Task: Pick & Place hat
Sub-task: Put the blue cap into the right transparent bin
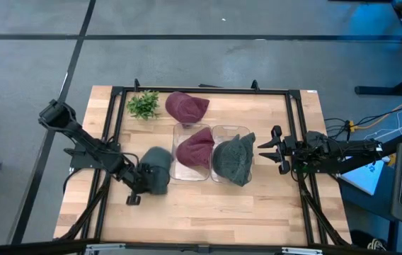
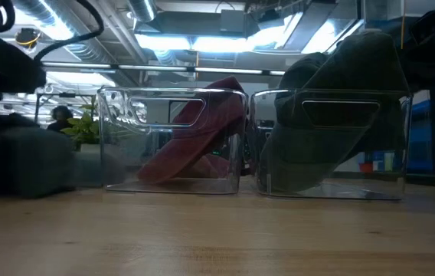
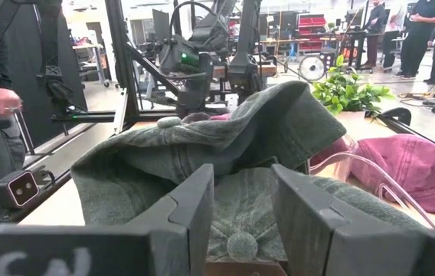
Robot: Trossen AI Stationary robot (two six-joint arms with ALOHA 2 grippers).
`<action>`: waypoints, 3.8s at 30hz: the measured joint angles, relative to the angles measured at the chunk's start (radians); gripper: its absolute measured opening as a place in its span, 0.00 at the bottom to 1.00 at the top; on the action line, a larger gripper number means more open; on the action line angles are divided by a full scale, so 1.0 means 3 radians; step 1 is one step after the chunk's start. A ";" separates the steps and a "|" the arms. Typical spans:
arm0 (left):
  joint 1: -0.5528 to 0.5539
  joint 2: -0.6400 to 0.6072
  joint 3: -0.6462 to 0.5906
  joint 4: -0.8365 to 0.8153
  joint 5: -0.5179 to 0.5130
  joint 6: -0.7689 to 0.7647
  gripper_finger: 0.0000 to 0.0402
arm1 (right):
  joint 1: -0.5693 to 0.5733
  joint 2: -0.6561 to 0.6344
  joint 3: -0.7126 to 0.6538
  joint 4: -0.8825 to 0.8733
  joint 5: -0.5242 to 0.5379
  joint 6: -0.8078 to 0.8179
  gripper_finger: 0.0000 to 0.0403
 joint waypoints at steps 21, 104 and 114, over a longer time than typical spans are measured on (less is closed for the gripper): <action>-0.0046 0.0307 -0.0003 0.2477 -0.0088 -0.0745 0.09 | 0.0000 0.0000 0.0000 0.0000 0.0000 0.0000 0.33; -0.0174 0.0706 0.1502 -0.0636 -0.0146 0.5377 0.41 | 0.0000 0.0001 0.0000 0.0000 0.0000 0.0001 0.33; -0.0422 0.0985 0.1495 -0.0385 -0.0370 0.5515 0.40 | 0.0001 0.0001 0.0000 0.0000 0.0000 0.0001 0.33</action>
